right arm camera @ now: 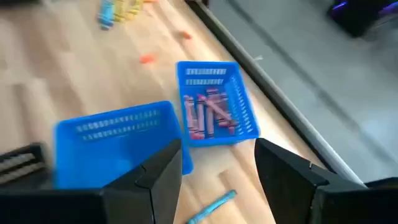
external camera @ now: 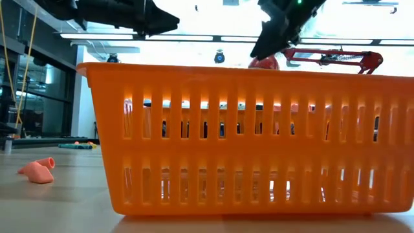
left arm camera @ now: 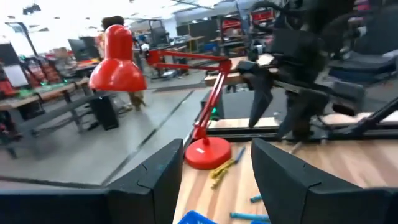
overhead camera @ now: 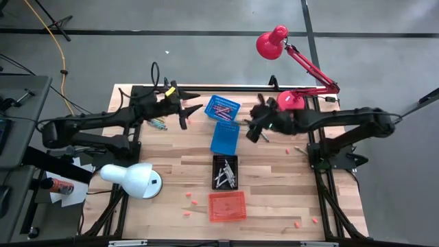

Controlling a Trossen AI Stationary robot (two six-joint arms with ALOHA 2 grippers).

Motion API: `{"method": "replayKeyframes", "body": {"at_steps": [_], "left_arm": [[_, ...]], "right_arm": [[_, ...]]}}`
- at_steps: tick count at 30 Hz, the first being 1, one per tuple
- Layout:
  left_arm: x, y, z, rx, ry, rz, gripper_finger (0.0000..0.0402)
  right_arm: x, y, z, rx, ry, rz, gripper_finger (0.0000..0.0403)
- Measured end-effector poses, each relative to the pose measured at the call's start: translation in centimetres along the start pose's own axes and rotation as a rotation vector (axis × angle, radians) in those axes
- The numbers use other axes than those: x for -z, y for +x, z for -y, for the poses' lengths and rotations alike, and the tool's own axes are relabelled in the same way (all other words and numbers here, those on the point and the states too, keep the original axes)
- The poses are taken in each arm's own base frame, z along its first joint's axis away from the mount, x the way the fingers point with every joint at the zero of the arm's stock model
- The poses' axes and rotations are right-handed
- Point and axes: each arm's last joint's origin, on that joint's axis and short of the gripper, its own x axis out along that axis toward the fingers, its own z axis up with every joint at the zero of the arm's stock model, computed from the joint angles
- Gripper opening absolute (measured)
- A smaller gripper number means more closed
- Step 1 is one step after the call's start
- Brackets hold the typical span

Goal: Sort crayons
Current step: Put the white crayon into the black bin

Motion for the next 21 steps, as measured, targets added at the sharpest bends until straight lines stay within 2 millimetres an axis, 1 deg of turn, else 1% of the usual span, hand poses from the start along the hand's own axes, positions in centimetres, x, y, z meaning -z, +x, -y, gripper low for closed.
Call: {"method": "replayKeyframes", "body": {"at_steps": [3, 7, 10, 13, 17, 21], "left_arm": [[-0.1, 0.0, -0.7, -0.010, -0.111, -0.001, 0.0177], [-0.1, -0.1, -0.8, 0.022, -0.375, 0.003, 0.0177], [-0.1, 0.0, -0.4, 0.060, -0.581, -0.004, 0.0177], [-0.3, 0.0, 0.2, 0.129, -0.703, -0.016, 0.0177], [-0.5, 0.0, 1.2, 0.203, -0.757, -0.031, 0.0177], [-0.7, 0.0, 2.1, 0.247, -0.758, -0.034, 0.0177]], "right_arm": [[-0.5, -0.1, 1.9, -0.138, 0.083, -0.014, 0.0195], [-0.6, 0.5, 2.8, -0.394, 0.266, -0.093, 0.0195], [-0.5, 0.7, 2.1, -0.551, 0.378, -0.180, 0.0195], [-0.2, 0.3, 0.7, -0.635, 0.447, -0.257, 0.0195], [0.9, -0.7, -1.1, -0.668, 0.459, -0.381, 0.0195], [2.7, -1.9, -2.1, -0.607, 0.453, -0.563, 0.0195]]}}
